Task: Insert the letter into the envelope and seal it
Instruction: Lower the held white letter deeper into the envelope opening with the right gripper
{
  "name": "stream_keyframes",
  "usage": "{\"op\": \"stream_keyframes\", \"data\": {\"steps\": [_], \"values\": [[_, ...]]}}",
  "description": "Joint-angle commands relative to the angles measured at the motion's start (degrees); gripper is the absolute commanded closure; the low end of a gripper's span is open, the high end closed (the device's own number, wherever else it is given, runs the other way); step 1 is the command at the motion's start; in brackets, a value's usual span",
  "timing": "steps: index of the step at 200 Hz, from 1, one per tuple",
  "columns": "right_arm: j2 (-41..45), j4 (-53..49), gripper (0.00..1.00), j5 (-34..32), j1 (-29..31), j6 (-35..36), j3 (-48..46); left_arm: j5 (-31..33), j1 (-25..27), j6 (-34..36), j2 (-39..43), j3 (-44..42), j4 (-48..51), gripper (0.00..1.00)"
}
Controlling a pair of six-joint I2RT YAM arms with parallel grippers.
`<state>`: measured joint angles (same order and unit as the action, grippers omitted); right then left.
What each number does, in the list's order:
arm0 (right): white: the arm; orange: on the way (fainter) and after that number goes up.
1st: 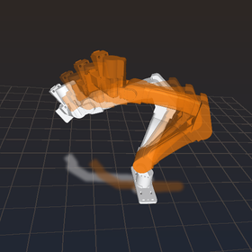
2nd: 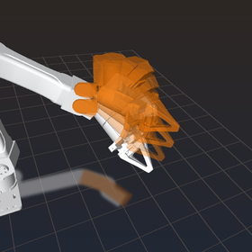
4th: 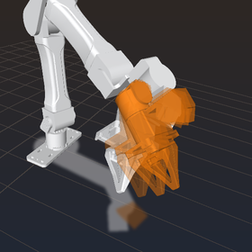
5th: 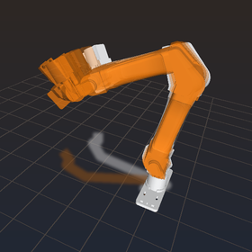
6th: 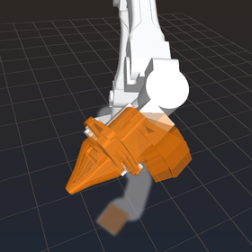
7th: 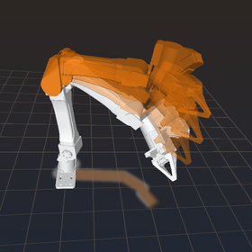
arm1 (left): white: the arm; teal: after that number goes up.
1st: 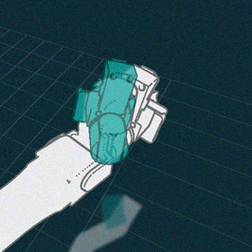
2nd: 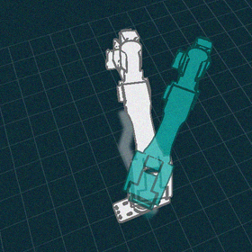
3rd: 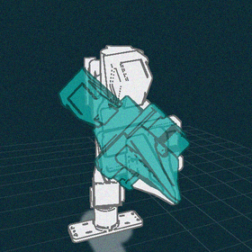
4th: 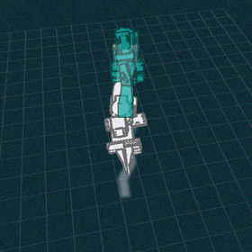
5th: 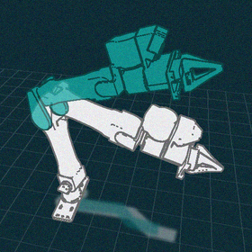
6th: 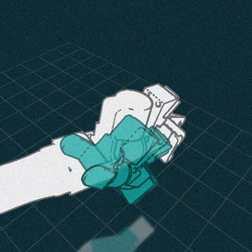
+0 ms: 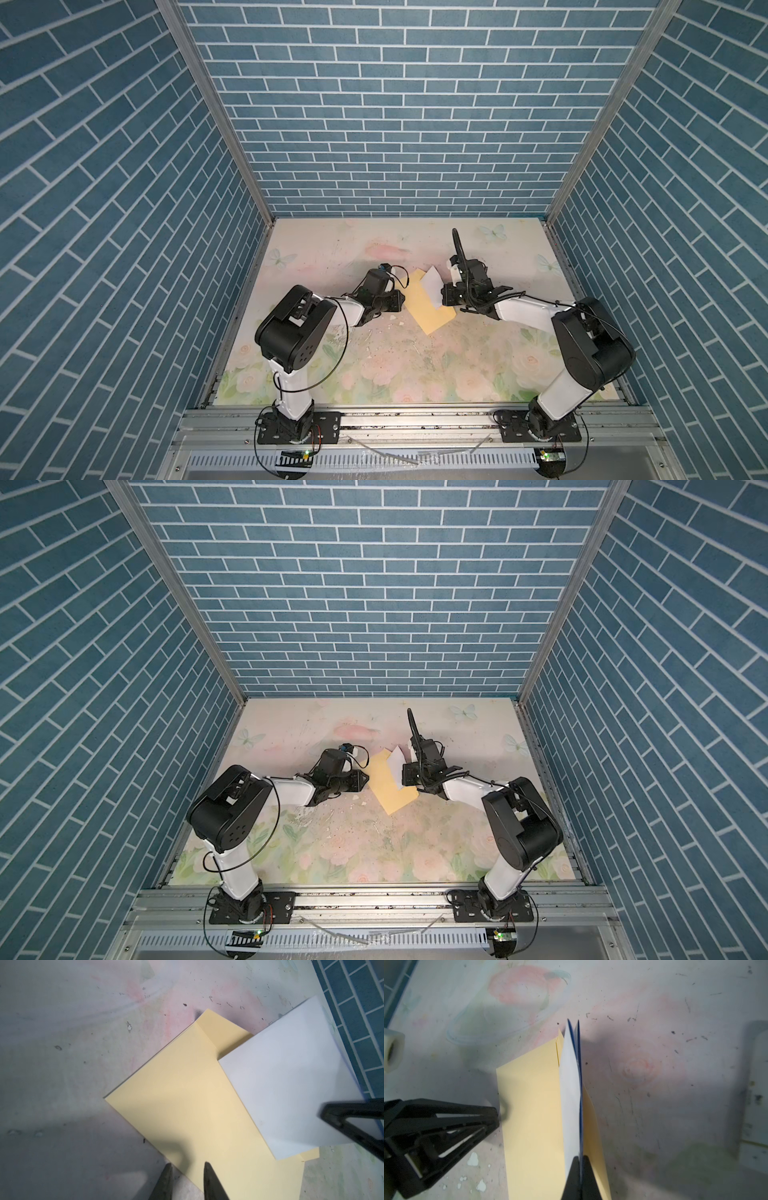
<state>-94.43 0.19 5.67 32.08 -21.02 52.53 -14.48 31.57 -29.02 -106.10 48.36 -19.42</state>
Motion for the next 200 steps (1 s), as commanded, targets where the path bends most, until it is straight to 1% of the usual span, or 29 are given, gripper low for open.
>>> {"op": "stream_keyframes", "data": {"steps": [1, 40, 69, 70, 73, 105, 158, 200], "values": [[1.36, -13.69, 1.00, -3.87, -0.16, 7.70, 6.38, -0.08, -0.17, 1.57, -1.87, 1.31, 5.86, 0.72], [-1.89, -22.50, 1.00, -3.51, -0.50, 13.99, 12.91, 0.05, -0.14, 2.36, -2.86, 3.73, 7.61, 0.72], [-5.32, -27.63, 1.00, -1.01, -2.11, 17.49, 17.54, 0.07, -0.14, 3.21, -4.22, 5.87, 9.14, 0.72], [-5.50, -27.90, 1.00, 0.33, -2.24, 17.65, 17.81, 0.07, -0.17, 3.28, -4.30, 6.00, 9.23, 0.72], [-5.75, -28.20, 1.00, 1.11, -2.46, 17.86, 18.16, 0.14, -0.16, 3.39, -4.51, 6.30, 9.44, 0.72], [-7.53, -30.60, 1.00, 4.57, -4.32, 19.76, 20.51, 0.55, -0.19, 4.98, -6.92, 9.64, 11.78, 0.72], [-8.31, -32.94, 1.00, 4.33, -6.66, 20.48, 21.90, 1.71, -0.14, 7.47, -10.93, 15.95, 16.07, 0.72], [-9.28, -33.45, 1.00, 4.83, -7.05, 22.15, 22.67, 2.13, -0.16, 8.31, -12.36, 17.88, 17.09, 0.72]]}}
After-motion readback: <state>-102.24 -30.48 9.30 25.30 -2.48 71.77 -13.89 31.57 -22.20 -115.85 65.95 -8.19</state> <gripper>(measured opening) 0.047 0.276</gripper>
